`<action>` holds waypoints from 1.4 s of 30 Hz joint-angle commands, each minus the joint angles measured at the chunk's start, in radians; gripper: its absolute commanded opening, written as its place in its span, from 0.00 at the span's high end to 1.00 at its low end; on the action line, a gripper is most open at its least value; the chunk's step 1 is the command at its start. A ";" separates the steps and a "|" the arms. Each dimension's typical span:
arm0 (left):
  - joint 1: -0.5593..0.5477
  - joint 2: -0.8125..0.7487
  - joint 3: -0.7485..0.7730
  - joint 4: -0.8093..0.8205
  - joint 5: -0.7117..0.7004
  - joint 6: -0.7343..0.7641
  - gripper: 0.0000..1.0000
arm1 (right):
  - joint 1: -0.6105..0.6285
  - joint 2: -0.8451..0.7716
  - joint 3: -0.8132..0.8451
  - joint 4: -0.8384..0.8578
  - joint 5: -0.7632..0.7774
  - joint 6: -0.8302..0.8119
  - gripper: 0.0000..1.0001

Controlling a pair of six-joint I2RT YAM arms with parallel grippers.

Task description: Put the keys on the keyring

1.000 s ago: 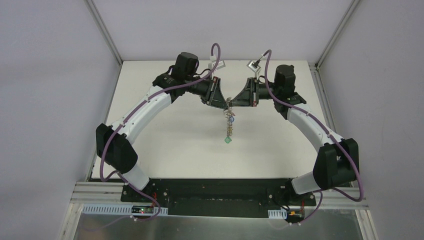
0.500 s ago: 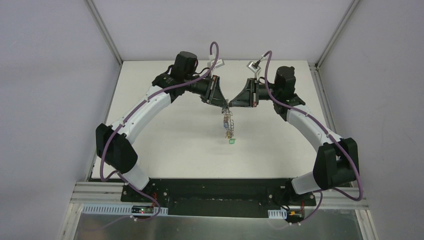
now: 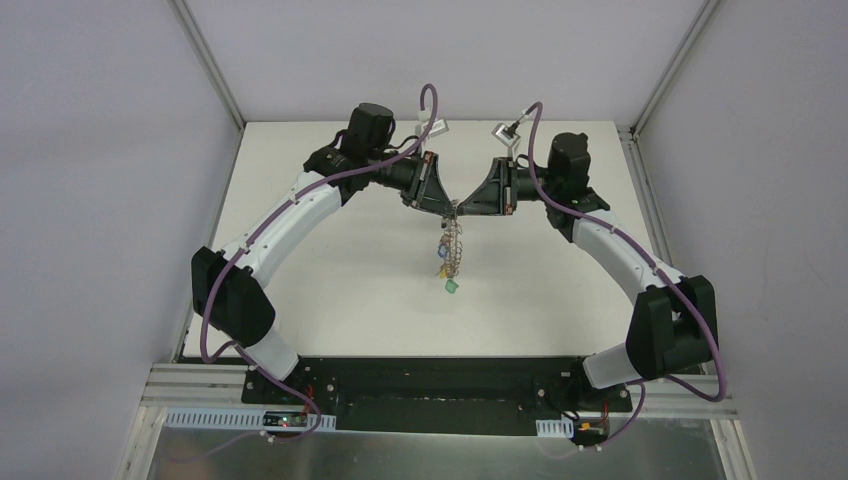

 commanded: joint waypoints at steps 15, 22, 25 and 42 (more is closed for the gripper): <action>0.001 -0.203 -0.011 -0.310 -0.378 0.461 1.00 | -0.029 -0.033 0.234 -0.655 0.288 -0.616 0.45; 0.002 -0.311 -0.037 -0.390 -0.540 0.529 1.00 | 0.099 0.093 0.333 -0.677 0.603 -0.718 0.44; 0.003 -0.345 -0.046 -0.417 -0.583 0.541 1.00 | 0.170 0.203 0.416 -0.679 0.761 -0.745 0.44; 0.037 -0.488 -0.087 -0.618 -0.693 0.652 1.00 | 0.280 0.928 1.058 -0.785 1.137 -0.801 0.48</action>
